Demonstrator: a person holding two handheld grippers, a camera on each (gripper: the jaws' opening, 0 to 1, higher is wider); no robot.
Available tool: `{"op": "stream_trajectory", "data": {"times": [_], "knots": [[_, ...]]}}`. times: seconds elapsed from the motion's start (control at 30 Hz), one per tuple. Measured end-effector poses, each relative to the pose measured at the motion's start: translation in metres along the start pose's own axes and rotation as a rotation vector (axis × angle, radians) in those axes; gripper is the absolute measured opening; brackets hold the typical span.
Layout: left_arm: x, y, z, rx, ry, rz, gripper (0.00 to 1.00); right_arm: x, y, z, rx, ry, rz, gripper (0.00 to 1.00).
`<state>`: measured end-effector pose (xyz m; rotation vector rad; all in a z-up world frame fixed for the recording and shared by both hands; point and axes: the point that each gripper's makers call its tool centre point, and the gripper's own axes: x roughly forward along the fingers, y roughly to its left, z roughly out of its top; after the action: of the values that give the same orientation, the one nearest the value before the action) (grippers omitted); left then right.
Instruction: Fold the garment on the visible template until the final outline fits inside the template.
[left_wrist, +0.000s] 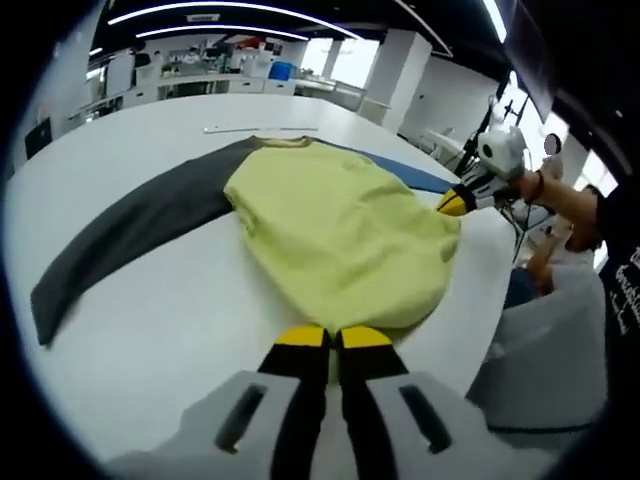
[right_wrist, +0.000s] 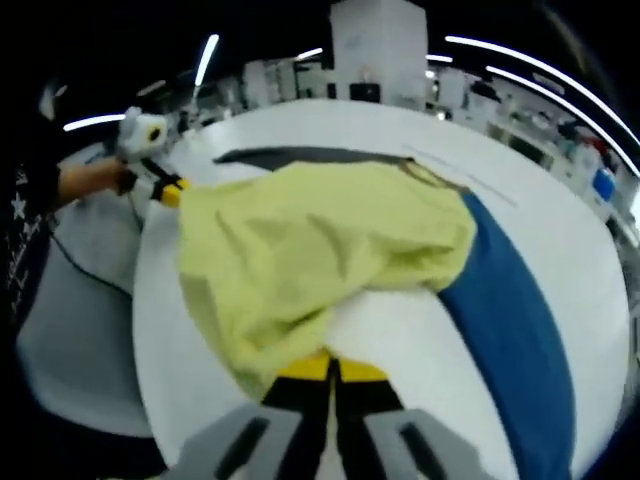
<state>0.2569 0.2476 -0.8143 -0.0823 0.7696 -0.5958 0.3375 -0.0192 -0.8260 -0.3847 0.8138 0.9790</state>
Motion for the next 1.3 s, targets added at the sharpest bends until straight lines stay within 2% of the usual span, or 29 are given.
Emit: {"op": "stream_trajectory", "data": {"times": [0.37,0.77,1.03,1.3], "knots": [[-0.019,0.005,-0.013,-0.098,0.0,0.026,0.0,-0.028,-0.009,-0.012,0.099,-0.041,-0.131,0.0],[-0.025,0.002,-0.019,-0.126,0.025,0.044,0.0,-0.053,-0.008,-0.026,0.254,-0.087,-0.28,0.0],[-0.027,0.005,-0.023,-0.19,0.037,0.061,0.0,-0.06,0.003,-0.045,0.349,-0.076,-0.341,0.0],[-0.029,0.005,-0.027,-0.204,0.052,0.062,0.0,-0.062,0.015,-0.06,0.407,-0.055,-0.339,0.0]]}}
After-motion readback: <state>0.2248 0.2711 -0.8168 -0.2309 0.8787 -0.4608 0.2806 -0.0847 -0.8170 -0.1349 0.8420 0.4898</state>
